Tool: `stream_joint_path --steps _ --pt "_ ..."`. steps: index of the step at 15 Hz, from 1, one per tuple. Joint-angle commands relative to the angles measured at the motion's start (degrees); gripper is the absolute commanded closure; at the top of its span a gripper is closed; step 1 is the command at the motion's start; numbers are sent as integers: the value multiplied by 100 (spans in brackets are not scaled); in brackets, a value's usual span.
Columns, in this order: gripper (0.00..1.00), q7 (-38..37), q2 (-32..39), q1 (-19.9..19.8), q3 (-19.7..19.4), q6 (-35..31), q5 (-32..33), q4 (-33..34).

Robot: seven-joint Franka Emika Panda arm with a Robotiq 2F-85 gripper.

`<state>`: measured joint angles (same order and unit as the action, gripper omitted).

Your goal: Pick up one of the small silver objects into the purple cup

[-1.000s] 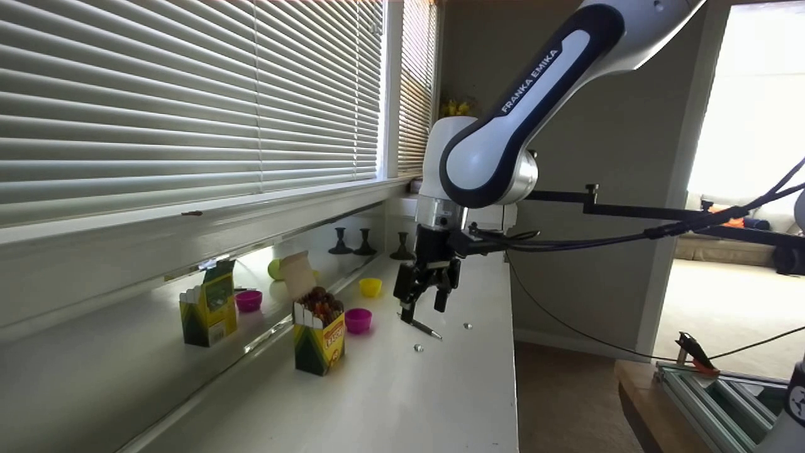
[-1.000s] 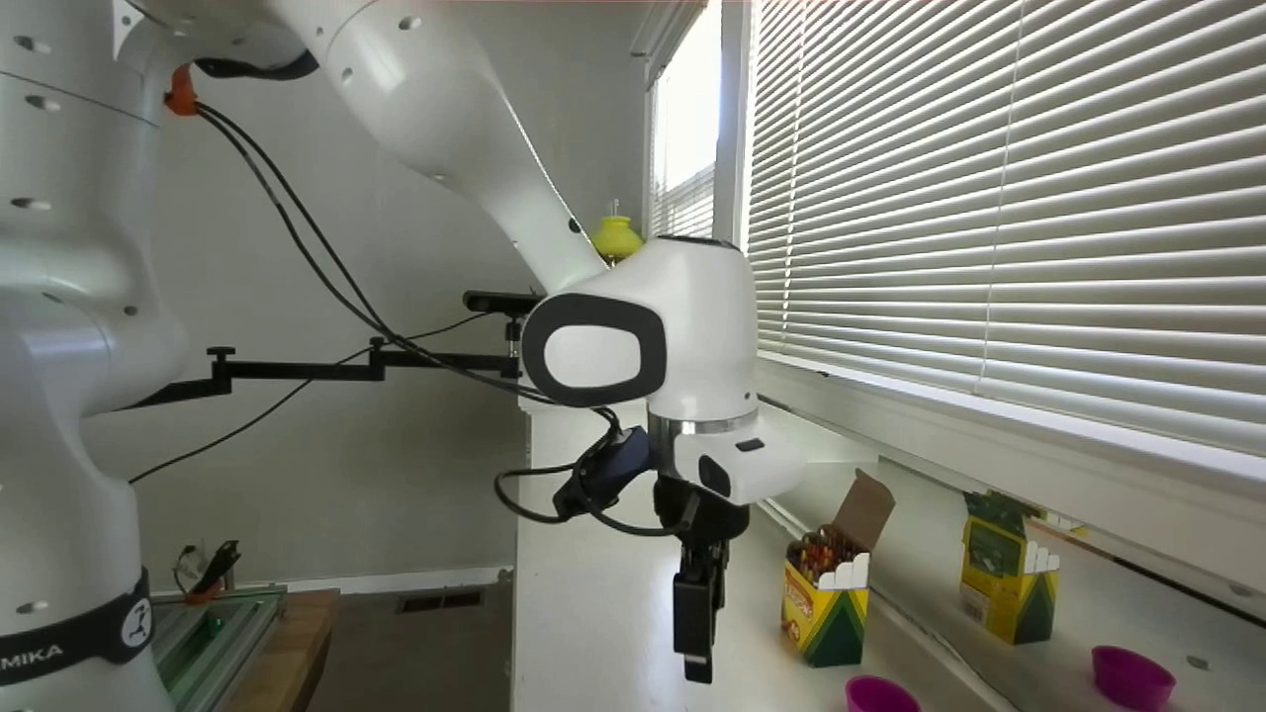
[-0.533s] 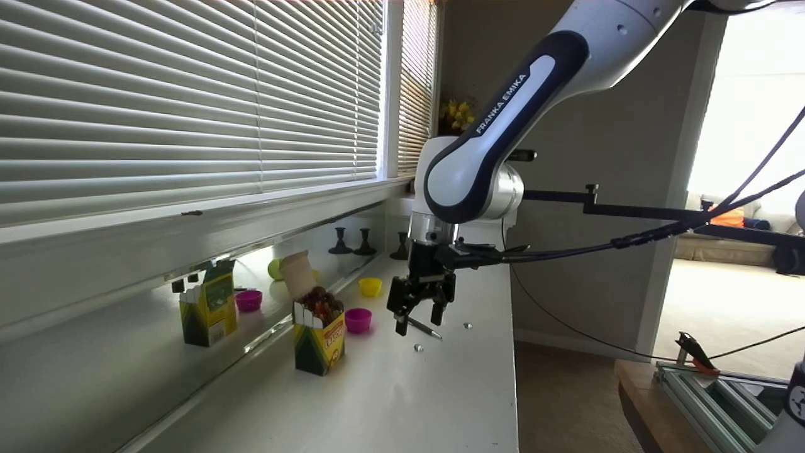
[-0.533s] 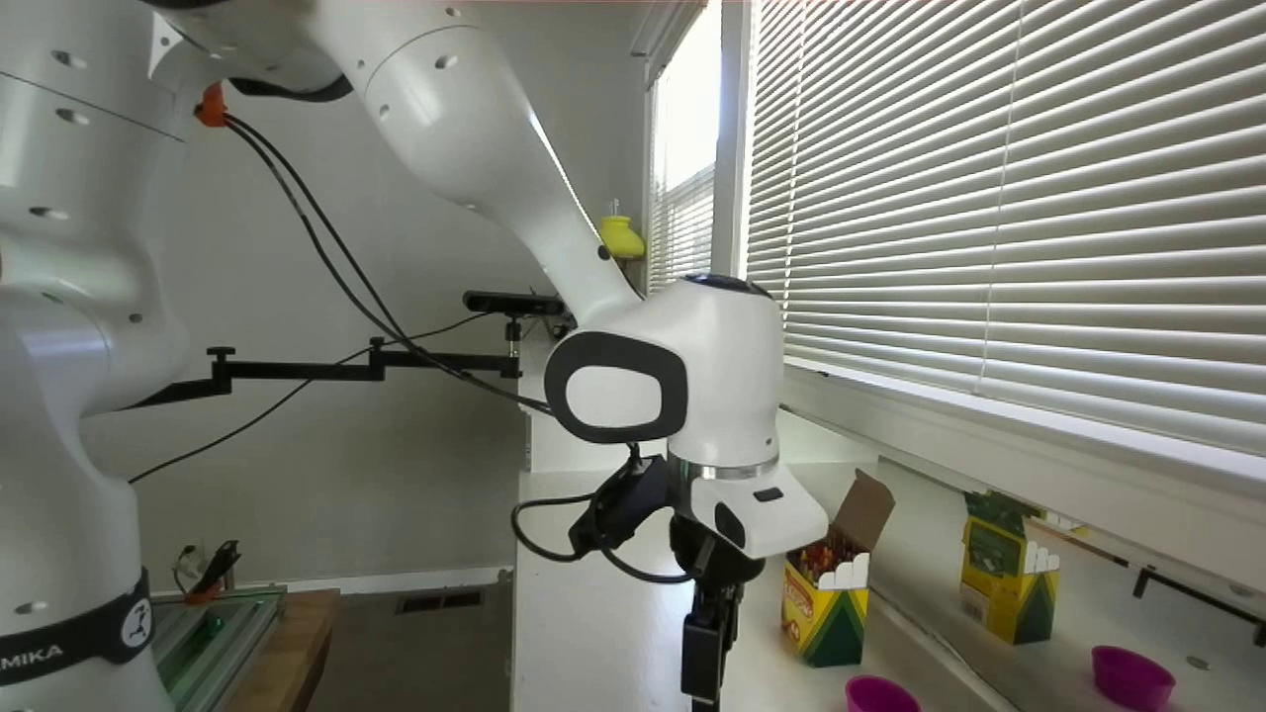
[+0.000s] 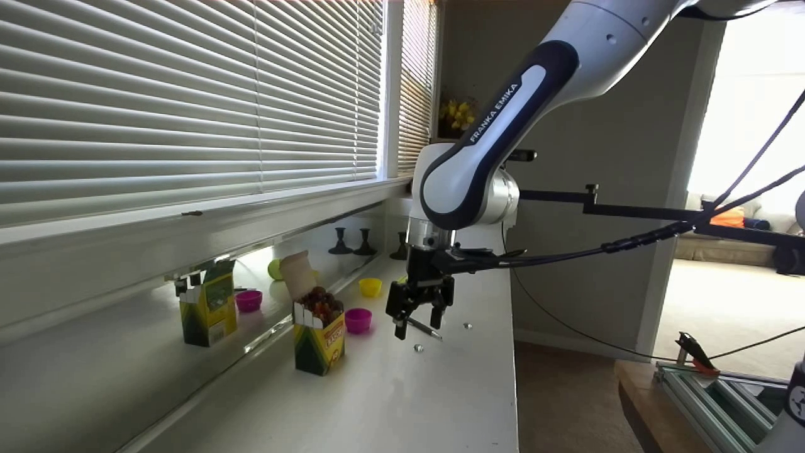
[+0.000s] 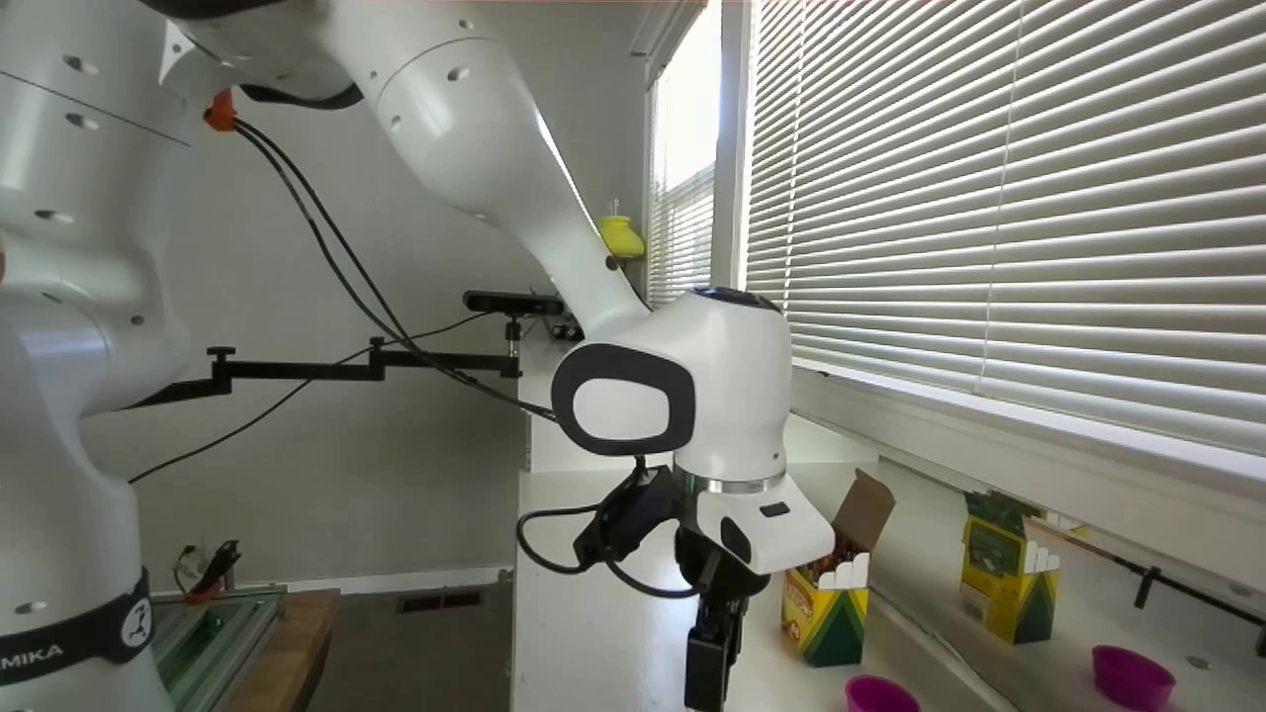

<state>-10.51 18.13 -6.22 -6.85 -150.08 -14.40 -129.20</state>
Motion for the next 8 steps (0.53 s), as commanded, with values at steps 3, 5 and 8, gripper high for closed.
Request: stream_joint_path --steps 3,5,8 --pt "0 -58 250 -26 64 -205 -38 24" --pt "0 9 384 -72 137 -384 -165 66" --pt "0 10 549 -119 215 -632 -229 153"
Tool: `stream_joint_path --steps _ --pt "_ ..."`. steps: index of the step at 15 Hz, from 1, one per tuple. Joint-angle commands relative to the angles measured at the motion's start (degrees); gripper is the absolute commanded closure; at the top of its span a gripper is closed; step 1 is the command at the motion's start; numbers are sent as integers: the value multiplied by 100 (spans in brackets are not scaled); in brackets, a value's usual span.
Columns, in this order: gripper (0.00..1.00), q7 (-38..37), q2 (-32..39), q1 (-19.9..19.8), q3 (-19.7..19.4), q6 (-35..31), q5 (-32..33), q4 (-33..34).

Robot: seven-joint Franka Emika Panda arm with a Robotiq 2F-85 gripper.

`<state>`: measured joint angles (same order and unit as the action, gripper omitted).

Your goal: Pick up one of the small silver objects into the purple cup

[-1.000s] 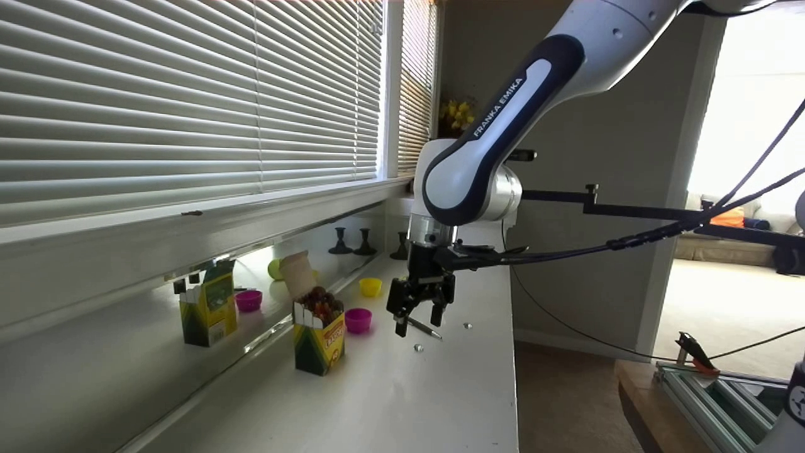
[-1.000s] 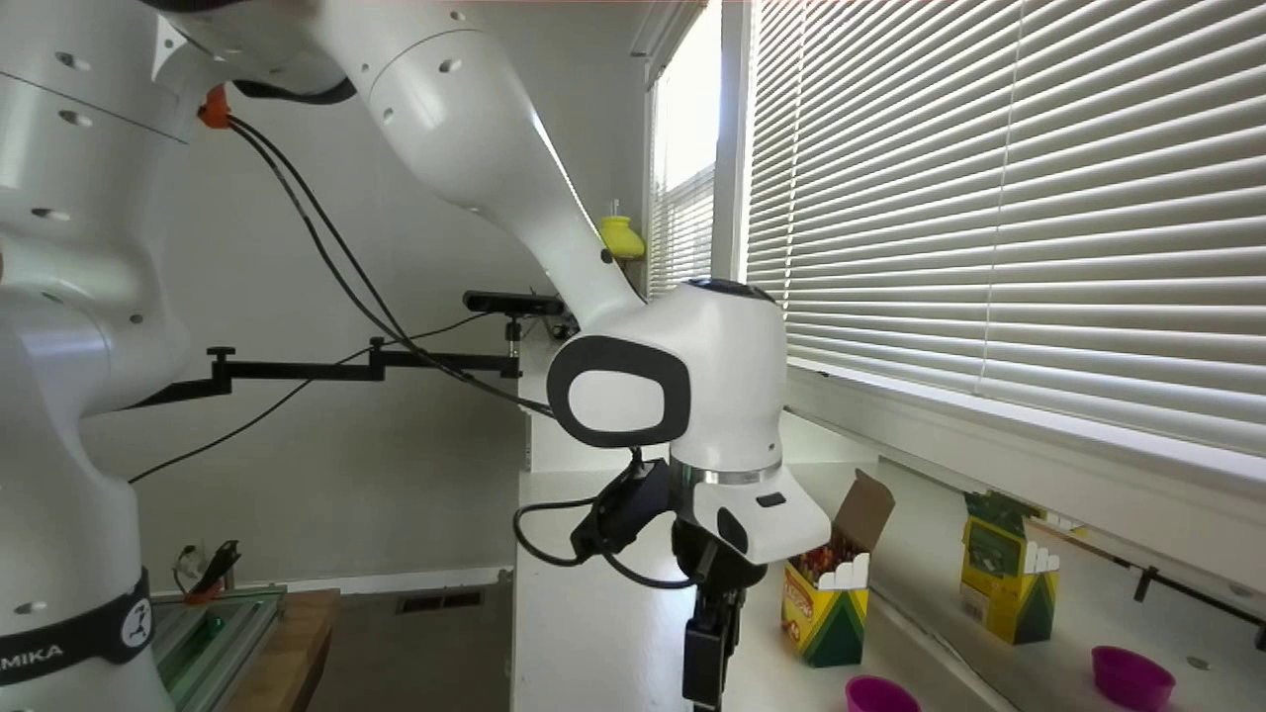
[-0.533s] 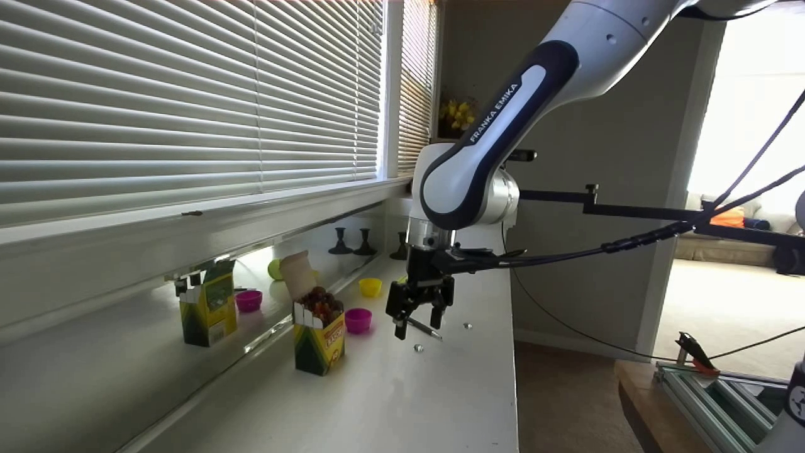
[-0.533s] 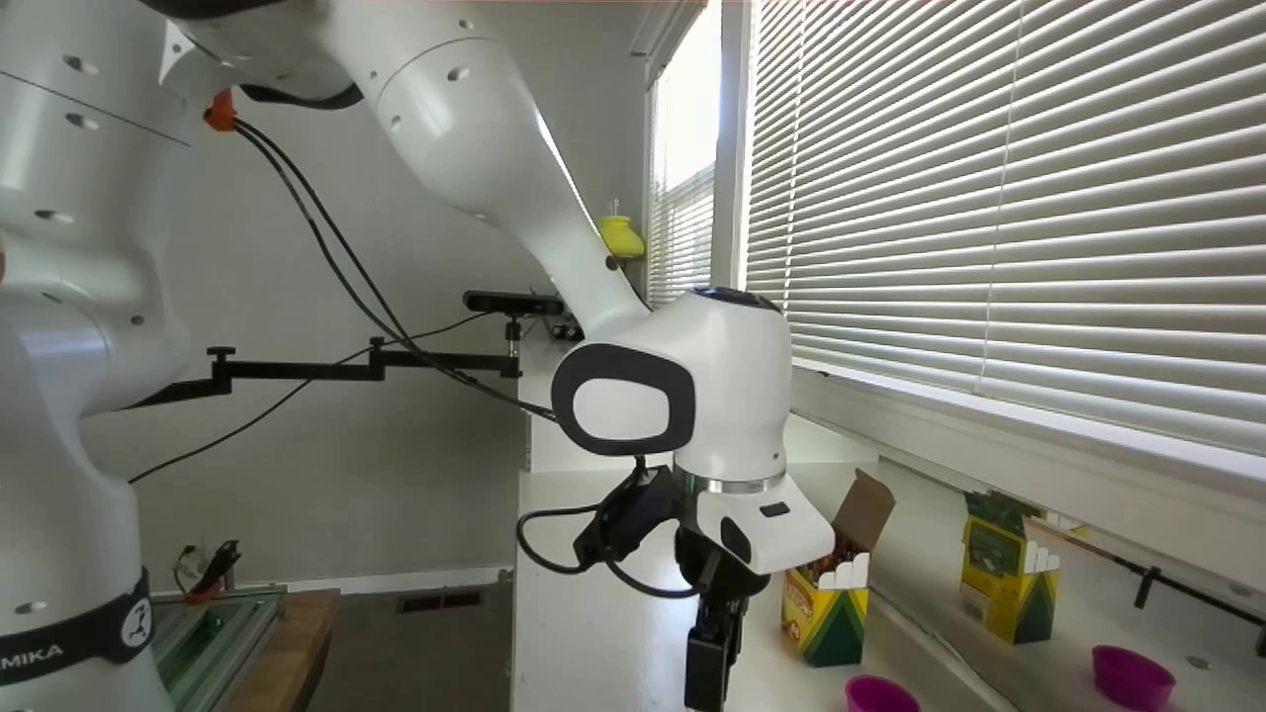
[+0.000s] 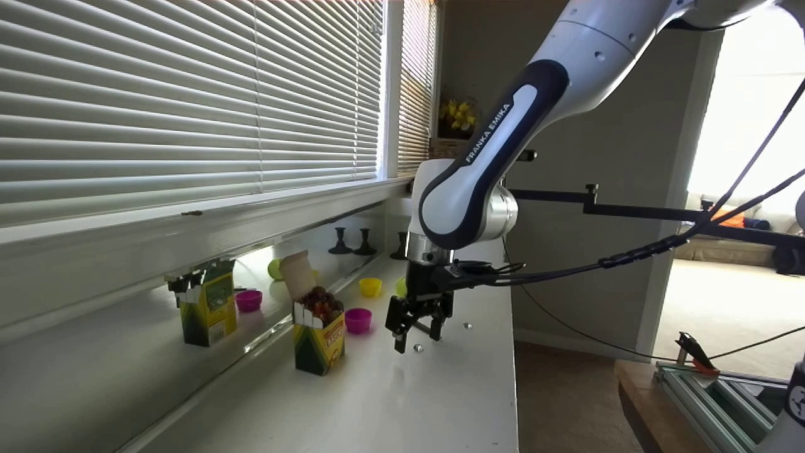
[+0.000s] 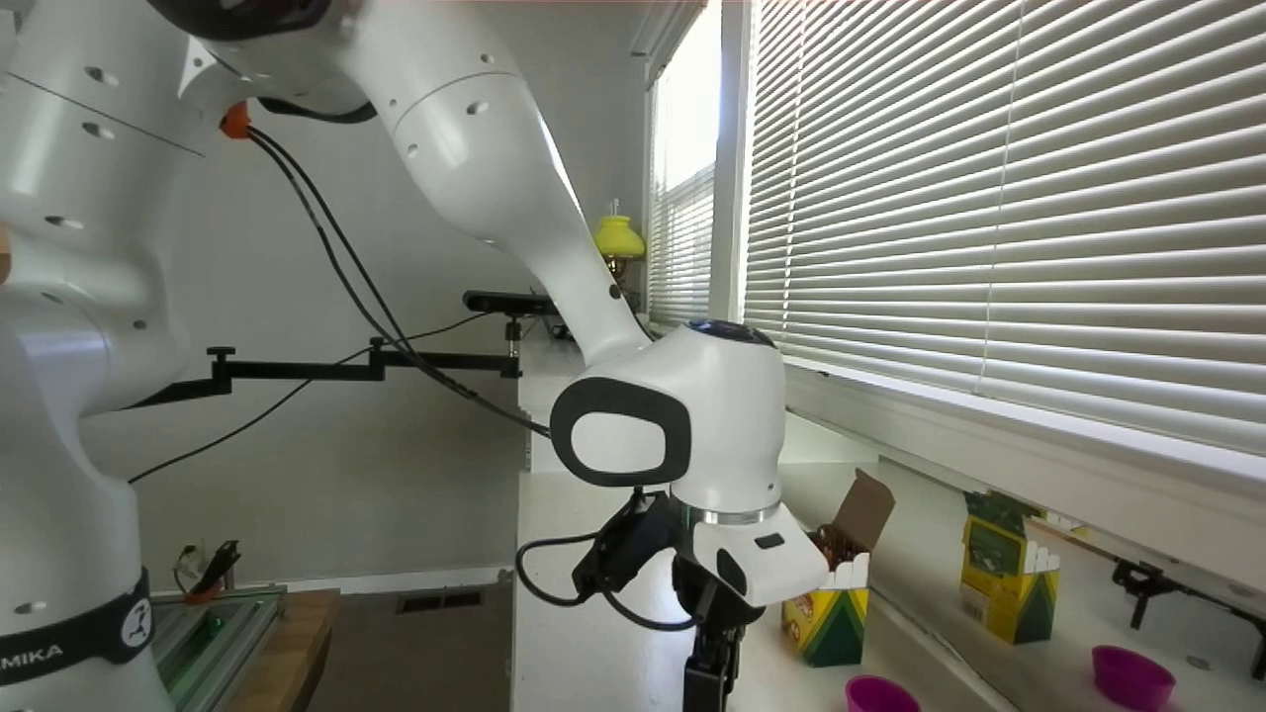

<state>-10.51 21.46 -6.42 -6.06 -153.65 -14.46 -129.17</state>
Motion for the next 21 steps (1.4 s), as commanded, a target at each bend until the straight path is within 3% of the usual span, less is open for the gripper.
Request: stream_joint_path --steps 1,3,6,11,14,21 --pt "0 5 242 -114 162 -324 -232 162" --pt "12 -7 291 -121 184 -368 -211 201" --pt "19 -58 277 -100 156 -316 -166 230" --pt "12 -362 239 98 -66 -327 103 155" --pt "18 -599 193 237 -227 -351 252 95" --pt "16 -1262 151 663 -744 -158 919 115"
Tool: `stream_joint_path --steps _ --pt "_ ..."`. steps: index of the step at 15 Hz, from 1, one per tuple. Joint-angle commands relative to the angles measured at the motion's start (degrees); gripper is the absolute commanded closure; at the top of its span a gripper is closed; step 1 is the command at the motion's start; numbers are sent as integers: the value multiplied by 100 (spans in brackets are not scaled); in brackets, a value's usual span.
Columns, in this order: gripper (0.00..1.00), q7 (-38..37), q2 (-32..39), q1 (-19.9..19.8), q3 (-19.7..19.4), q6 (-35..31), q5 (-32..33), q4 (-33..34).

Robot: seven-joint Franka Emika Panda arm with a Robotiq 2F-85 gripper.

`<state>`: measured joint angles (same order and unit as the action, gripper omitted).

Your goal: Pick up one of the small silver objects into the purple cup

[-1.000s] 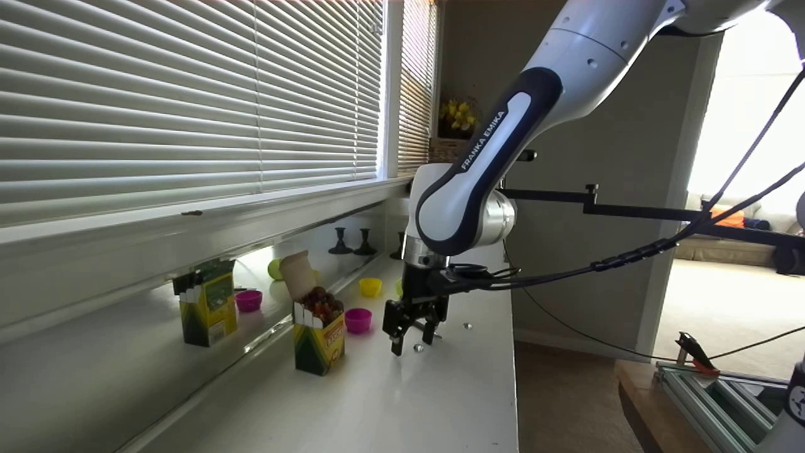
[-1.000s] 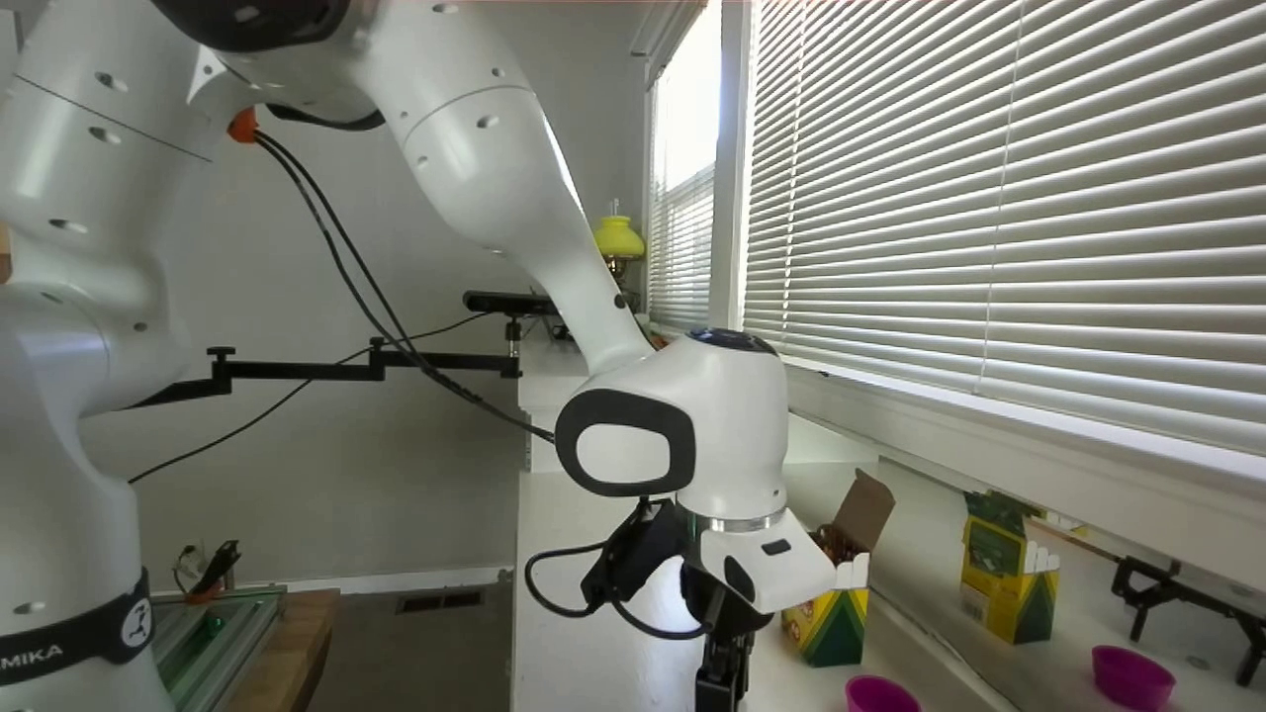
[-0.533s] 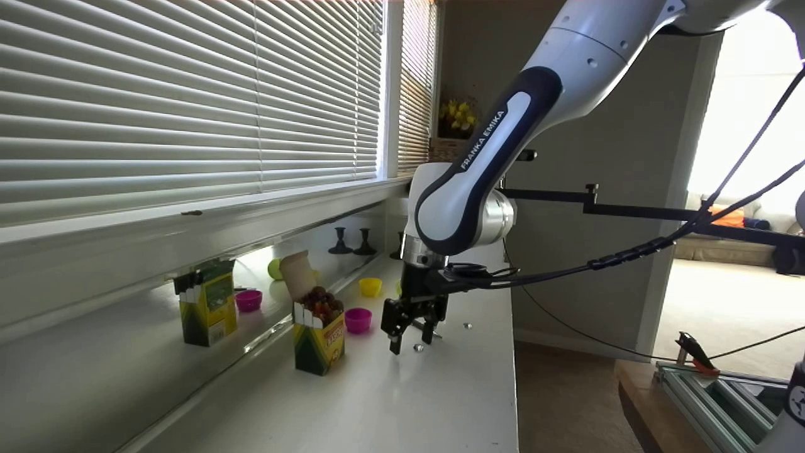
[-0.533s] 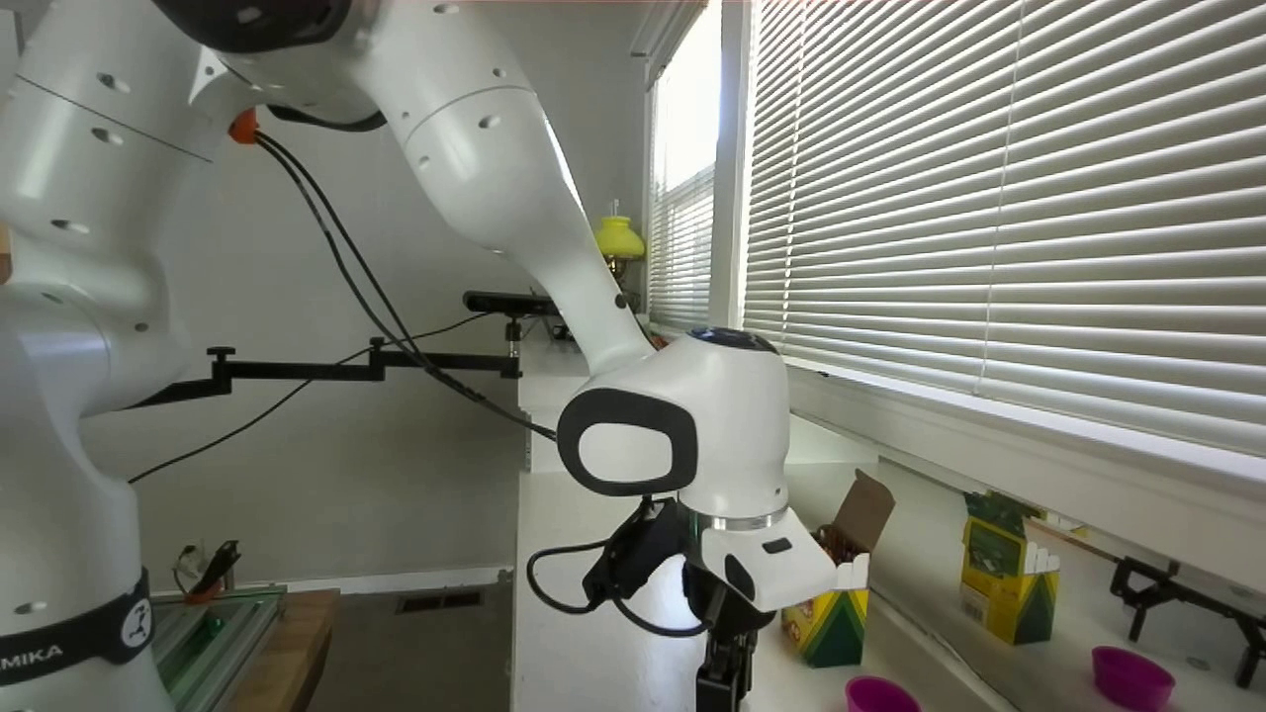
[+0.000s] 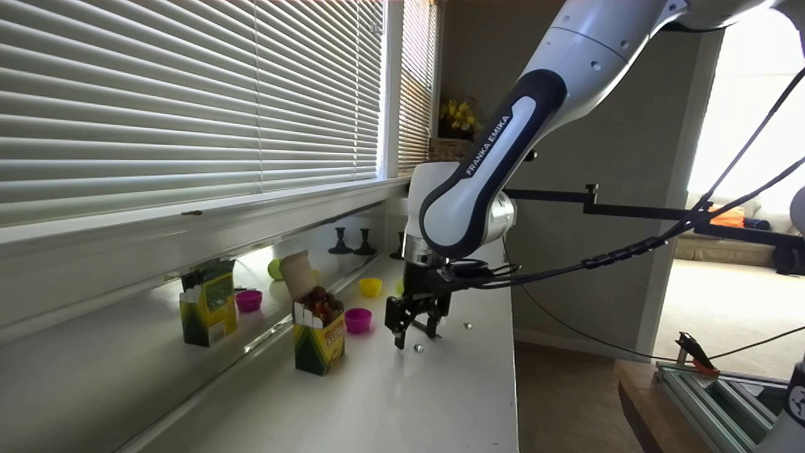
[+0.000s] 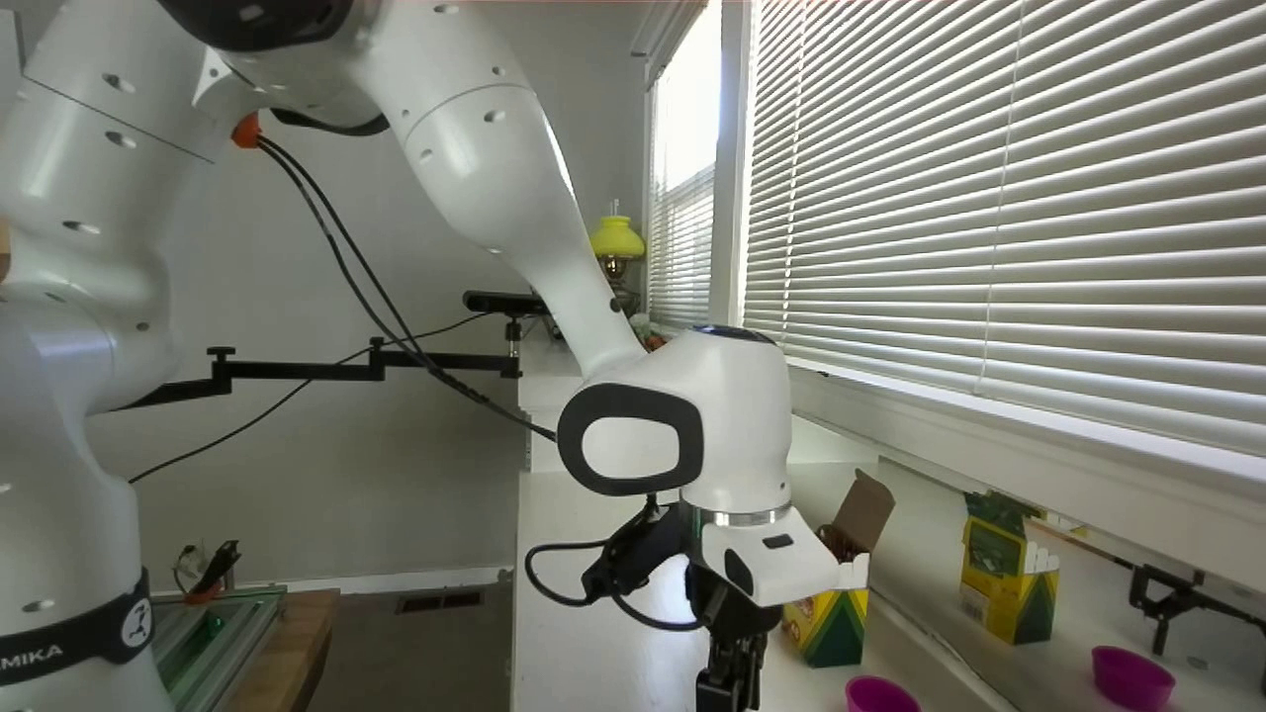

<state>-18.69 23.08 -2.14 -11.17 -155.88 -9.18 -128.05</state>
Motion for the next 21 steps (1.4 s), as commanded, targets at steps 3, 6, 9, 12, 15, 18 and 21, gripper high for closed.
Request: stream_joint_path --steps 3,6,9,12,15,18,21 --pt "26 -620 -15 363 -328 117 584 -10" --pt "26 -693 -18 409 -318 247 621 23" --pt "26 -719 -54 440 -296 368 605 16" --pt "29 -799 -69 499 -331 493 657 24" --pt "39 -861 -89 517 -345 550 677 49" --pt "39 -933 -108 535 -353 626 699 66" --pt "50 -970 -95 540 -362 643 734 76"
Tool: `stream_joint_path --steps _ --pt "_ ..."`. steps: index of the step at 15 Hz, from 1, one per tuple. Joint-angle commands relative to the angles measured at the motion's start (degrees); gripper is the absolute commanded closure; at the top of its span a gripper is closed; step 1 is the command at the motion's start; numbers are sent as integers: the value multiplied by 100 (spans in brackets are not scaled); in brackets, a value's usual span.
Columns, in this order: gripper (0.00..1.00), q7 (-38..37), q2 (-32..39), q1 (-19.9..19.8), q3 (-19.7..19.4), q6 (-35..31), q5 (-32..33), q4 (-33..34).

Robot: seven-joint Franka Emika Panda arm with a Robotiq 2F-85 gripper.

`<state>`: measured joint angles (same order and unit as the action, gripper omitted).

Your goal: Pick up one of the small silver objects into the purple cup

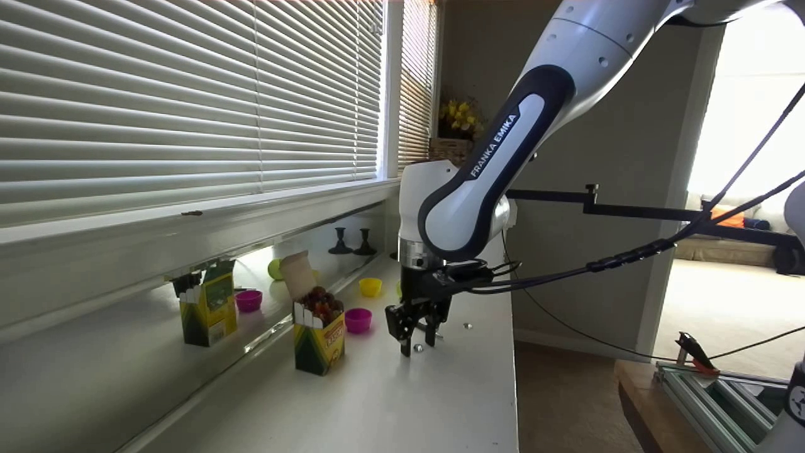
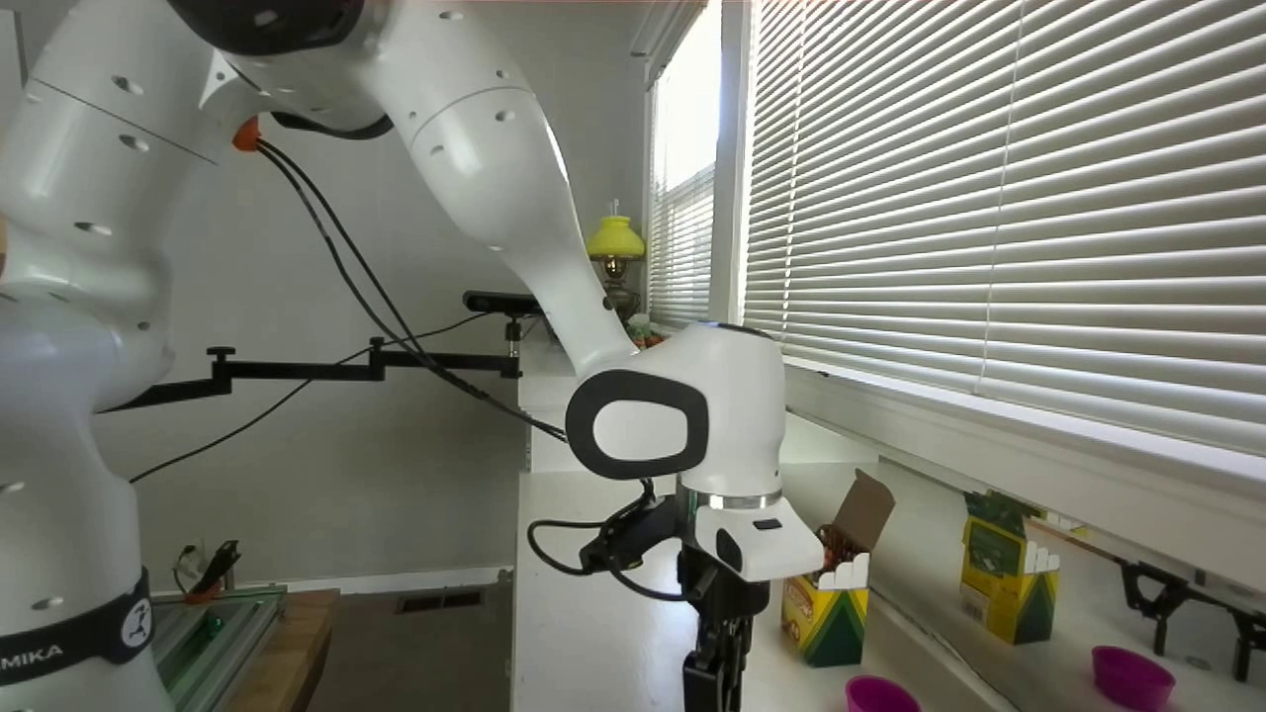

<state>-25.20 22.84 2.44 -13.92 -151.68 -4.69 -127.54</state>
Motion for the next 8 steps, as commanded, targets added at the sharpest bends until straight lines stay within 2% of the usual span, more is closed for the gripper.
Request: stream_joint_path --steps 1,4,8 --pt "65 -316 -73 78 -81 214 285 27" --pt "81 -300 -92 79 -67 212 271 50" --pt "76 -304 -76 79 -65 227 267 69"
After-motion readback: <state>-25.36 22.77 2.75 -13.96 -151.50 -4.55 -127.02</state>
